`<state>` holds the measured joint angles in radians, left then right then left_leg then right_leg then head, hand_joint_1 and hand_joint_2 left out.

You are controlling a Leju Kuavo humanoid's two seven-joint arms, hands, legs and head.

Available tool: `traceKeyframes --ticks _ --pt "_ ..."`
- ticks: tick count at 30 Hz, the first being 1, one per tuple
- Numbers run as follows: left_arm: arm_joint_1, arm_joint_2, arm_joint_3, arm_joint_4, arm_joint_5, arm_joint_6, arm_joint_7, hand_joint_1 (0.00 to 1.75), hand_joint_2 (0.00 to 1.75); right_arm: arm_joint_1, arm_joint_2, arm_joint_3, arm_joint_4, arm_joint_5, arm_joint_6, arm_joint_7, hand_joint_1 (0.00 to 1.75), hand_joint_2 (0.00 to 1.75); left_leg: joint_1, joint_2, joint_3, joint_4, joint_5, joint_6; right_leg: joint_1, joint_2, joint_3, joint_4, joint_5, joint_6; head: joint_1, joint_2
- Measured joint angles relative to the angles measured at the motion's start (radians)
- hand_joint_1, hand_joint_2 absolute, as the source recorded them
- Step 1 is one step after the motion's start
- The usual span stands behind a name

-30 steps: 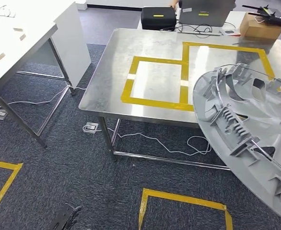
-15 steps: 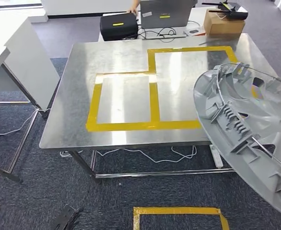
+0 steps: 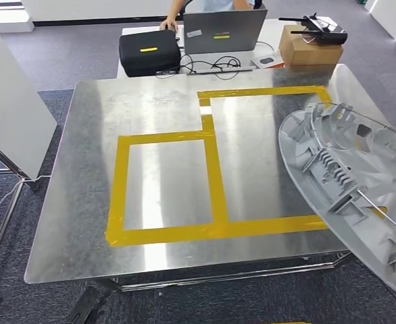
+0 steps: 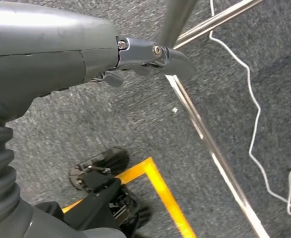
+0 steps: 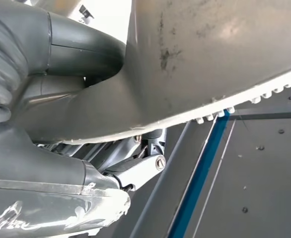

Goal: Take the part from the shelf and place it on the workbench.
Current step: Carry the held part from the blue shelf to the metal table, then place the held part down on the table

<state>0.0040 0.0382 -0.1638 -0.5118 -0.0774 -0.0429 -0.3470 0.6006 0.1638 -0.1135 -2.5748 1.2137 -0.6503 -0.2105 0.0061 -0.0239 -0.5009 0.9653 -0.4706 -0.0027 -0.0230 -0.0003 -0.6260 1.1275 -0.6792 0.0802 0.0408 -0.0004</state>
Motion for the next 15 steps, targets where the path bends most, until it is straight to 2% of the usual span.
traceKeyframes --ticks 1,2,3,4,5,7,8,10,11,12,13,14,15 --pt "0.005 0.000 0.002 0.000 -0.001 0.001 0.001 0.00 1.75 0.001 -0.005 0.004 0.002 0.006 0.002 0.017 1.75 1.75 -0.001 -0.001 0.013 0.005 -0.016 -0.005 -0.001 -0.007 -0.019 -0.039 0.104 -0.002 0.001 0.000" --pt "0.010 0.000 0.004 0.000 -0.002 0.002 0.002 0.00 1.75 0.003 -0.013 0.010 0.004 0.013 0.006 0.041 1.75 1.75 -0.004 -0.001 0.022 0.008 -0.031 -0.010 -0.003 -0.012 -0.027 -0.066 0.194 -0.008 -0.001 0.000" --pt "0.016 0.002 0.007 0.000 -0.005 0.005 0.005 0.00 1.75 0.008 -0.023 0.018 0.005 0.020 0.015 0.073 1.75 1.75 -0.006 -0.002 0.027 0.011 -0.042 -0.014 -0.003 -0.016 -0.030 -0.078 0.255 -0.017 -0.004 0.000" --pt "0.023 0.003 0.009 -0.001 -0.008 0.009 0.008 0.00 1.75 0.011 -0.033 0.026 0.005 0.024 0.032 0.109 1.75 1.75 -0.007 -0.002 0.029 0.016 -0.046 -0.017 -0.003 -0.017 -0.026 -0.079 0.265 -0.027 -0.007 0.000" --pt "0.029 0.004 0.013 -0.003 -0.010 0.013 0.012 0.00 1.75 0.016 -0.044 0.032 0.005 0.022 0.060 0.145 1.75 1.75 -0.006 -0.002 0.023 0.027 -0.044 -0.020 -0.005 -0.017 -0.021 -0.078 0.263 -0.033 -0.011 0.000" --pt "0.041 0.003 0.024 -0.013 -0.015 0.019 0.021 0.00 1.75 0.024 -0.062 0.039 0.003 0.001 0.154 0.211 1.75 1.75 -0.006 0.002 -0.018 0.091 -0.043 -0.029 -0.007 -0.025 -0.011 -0.084 0.256 -0.043 -0.012 0.000" --pt "0.046 0.002 0.031 -0.019 -0.018 0.020 0.027 0.00 1.75 0.030 -0.069 0.039 0.003 -0.013 0.213 0.237 1.75 1.75 -0.005 0.005 -0.052 0.144 -0.061 -0.034 -0.008 -0.031 -0.005 -0.088 0.253 -0.049 -0.013 0.000" --pt "0.055 0.002 0.048 -0.032 -0.025 0.021 0.037 0.00 1.75 0.050 -0.083 0.038 0.003 -0.038 0.340 0.272 1.75 1.75 -0.005 0.011 -0.127 0.258 -0.124 -0.039 -0.006 -0.043 0.003 -0.092 0.245 -0.058 -0.013 0.000" --pt "0.060 0.002 0.058 -0.039 -0.030 0.020 0.041 0.00 1.75 0.062 -0.090 0.038 0.003 -0.047 0.403 0.286 1.75 1.75 -0.005 0.011 -0.156 0.298 -0.144 -0.039 -0.005 -0.049 0.007 -0.093 0.242 -0.060 -0.014 0.000" --pt "0.063 0.003 0.067 -0.044 -0.035 0.018 0.045 0.00 1.75 0.075 -0.099 0.036 0.004 -0.054 0.464 0.300 1.75 1.75 -0.005 0.011 -0.173 0.313 -0.144 -0.038 -0.004 -0.054 0.010 -0.093 0.239 -0.062 -0.014 0.000" --pt "0.065 0.004 0.076 -0.049 -0.040 0.017 0.048 0.00 1.75 0.089 -0.108 0.035 0.004 -0.059 0.514 0.313 1.75 1.75 -0.006 0.013 -0.172 0.295 -0.123 -0.035 -0.002 -0.060 0.014 -0.093 0.236 -0.063 -0.015 0.000" --pt "0.067 0.005 0.084 -0.053 -0.044 0.015 0.050 0.00 1.75 0.102 -0.117 0.033 0.004 -0.061 0.549 0.323 1.75 1.75 -0.007 0.019 -0.153 0.247 -0.086 -0.030 0.000 -0.065 0.019 -0.093 0.234 -0.062 -0.015 0.000" --pt "0.067 0.006 0.091 -0.058 -0.048 0.013 0.050 0.00 1.75 0.113 -0.125 0.031 0.004 -0.061 0.576 0.331 1.75 1.75 -0.010 0.038 -0.124 0.182 -0.044 -0.023 0.001 -0.070 0.024 -0.093 0.232 -0.061 -0.015 0.000"
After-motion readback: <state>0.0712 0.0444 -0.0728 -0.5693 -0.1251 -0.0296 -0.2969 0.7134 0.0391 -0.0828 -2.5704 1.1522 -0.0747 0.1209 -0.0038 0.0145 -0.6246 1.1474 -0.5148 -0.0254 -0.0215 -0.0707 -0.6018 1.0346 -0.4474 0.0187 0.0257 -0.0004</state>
